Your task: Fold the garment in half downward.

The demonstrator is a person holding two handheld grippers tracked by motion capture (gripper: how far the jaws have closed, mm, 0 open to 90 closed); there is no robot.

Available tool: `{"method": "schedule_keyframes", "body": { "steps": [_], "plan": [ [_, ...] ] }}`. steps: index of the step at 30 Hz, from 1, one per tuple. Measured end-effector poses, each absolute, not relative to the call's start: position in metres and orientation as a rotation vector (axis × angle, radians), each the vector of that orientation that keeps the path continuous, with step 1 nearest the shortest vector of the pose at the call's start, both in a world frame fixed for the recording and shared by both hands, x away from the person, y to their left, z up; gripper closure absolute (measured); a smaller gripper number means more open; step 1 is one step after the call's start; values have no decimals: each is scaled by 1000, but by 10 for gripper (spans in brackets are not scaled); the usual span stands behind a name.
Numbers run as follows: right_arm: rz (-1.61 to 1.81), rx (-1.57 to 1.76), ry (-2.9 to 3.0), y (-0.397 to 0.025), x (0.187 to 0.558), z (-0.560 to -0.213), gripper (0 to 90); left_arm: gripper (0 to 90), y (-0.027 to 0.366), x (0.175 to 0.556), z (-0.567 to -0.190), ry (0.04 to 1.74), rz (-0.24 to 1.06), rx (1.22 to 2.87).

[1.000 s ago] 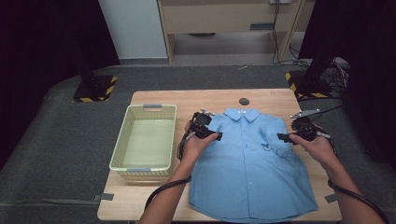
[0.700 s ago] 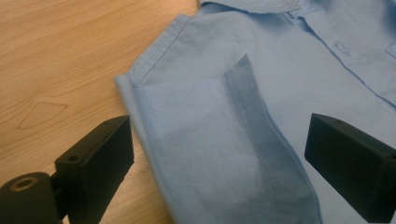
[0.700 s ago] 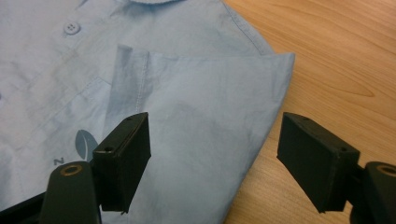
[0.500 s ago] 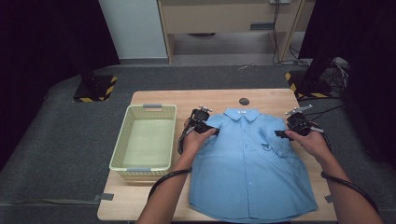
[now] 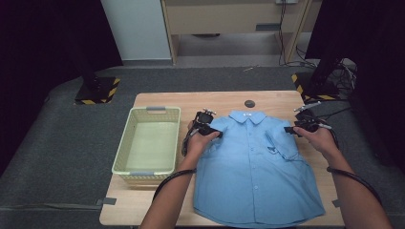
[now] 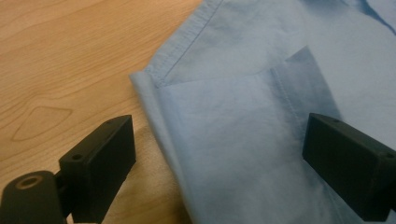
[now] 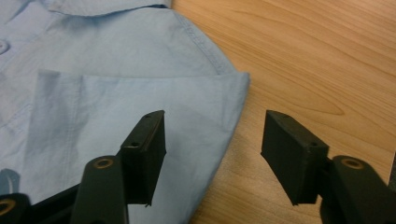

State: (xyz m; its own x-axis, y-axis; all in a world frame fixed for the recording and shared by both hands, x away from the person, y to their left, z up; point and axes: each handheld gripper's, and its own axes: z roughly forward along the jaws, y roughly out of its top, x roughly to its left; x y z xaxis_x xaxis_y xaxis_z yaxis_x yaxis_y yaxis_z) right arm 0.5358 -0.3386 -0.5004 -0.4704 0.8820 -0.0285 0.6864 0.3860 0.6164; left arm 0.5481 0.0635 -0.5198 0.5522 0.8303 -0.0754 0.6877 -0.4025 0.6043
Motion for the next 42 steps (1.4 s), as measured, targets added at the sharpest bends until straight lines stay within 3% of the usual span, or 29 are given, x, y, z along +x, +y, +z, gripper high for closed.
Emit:
{"method": "schedule_keyframes", "body": {
  "steps": [5, 21, 28, 33, 38, 42],
  "plan": [
    [770, 1391, 2268, -344, 541, -507, 435, 90, 69, 554, -524, 1230, 336, 2199],
    [797, 1433, 2309, -326, 559, -519, 335, 94, 69, 562, -526, 1152, 365, 2226],
    [789, 1408, 2342, -313, 560, -522, 368, 192, 70, 560, -524, 1136, 381, 2237],
    [766, 1371, 2364, -308, 559, -520, 500, 288, 68, 557, -522, 1106, 387, 2260],
    [760, 1348, 2391, -301, 556, -518, 679, 428, 60, 554, -520, 1082, 384, 2271],
    [727, 1324, 2395, -295, 555, -516, 763, 547, 60, 552, -520, 1066, 380, 2271]
  ]
}}
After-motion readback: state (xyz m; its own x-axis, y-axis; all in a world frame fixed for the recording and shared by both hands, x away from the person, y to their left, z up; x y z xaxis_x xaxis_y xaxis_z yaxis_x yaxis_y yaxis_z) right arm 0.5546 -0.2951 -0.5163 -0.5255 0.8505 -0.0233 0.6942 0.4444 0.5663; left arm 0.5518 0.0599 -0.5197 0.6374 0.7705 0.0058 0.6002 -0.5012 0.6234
